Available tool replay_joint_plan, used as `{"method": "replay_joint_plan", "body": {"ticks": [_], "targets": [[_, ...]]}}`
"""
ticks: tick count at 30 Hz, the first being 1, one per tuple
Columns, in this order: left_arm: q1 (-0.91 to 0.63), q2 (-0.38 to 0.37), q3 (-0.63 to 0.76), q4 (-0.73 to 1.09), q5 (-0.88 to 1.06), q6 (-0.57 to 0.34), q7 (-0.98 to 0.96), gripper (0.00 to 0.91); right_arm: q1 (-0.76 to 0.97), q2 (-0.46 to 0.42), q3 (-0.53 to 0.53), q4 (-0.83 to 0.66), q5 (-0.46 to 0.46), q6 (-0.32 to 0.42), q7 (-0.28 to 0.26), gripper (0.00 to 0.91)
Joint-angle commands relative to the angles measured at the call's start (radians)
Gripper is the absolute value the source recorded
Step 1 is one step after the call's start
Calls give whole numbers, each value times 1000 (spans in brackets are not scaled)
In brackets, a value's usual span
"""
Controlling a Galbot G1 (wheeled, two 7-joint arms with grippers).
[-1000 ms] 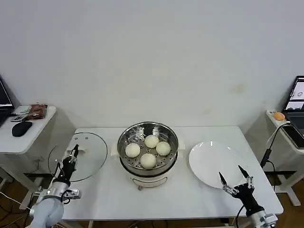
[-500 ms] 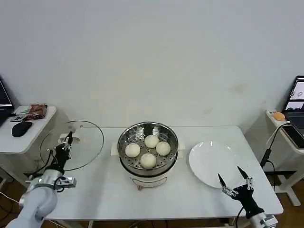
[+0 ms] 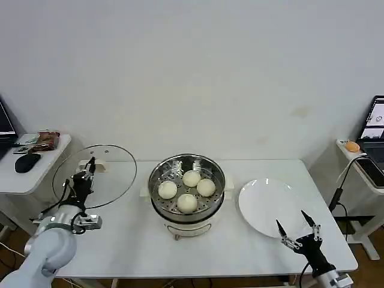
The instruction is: Take steamed baozi put them in steamer then cover it.
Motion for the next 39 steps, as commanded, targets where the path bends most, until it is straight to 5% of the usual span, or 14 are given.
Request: {"method": "replay_joint_plan", "body": {"ticks": [1,18,39], "targets": [[-34,52,182,-100,-18,208,34,0,-2,3,1,3,-3,2,0,907],[-231,22,423,-86,-9,313,38,0,1,14,17,0,-1,-2,-7,907],[-412,-79,650,-9,40,321,38,0,23,13,31,-28,4,-1,-7,907]]}}
